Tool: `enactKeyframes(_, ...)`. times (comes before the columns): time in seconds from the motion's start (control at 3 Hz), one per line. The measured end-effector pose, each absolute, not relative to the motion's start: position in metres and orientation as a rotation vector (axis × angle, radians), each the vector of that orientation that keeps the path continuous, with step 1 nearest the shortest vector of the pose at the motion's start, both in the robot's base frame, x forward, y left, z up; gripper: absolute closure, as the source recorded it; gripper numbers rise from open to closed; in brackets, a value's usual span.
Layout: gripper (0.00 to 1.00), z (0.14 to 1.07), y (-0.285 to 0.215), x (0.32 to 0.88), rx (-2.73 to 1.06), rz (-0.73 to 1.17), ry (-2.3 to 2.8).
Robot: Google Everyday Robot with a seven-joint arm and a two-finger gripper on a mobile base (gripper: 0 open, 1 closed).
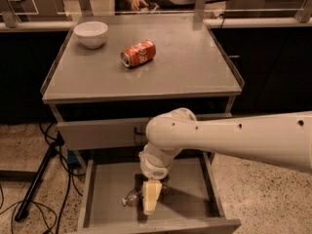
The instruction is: Pick water bottle from middle drawer and place on counter
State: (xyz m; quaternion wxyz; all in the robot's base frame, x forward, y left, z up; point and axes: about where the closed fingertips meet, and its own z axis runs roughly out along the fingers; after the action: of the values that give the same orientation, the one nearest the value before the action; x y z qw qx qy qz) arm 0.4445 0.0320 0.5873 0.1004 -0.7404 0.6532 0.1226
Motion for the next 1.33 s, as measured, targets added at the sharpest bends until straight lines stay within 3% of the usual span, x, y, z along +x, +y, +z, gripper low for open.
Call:
enactKeyframes(0.33,0.00,0.533,0.035,0.445,-2.157,0.415,1.991)
enactKeyframes(1.33,0.00,0.494,0.038,0.475,-2.071,0.415,2.015)
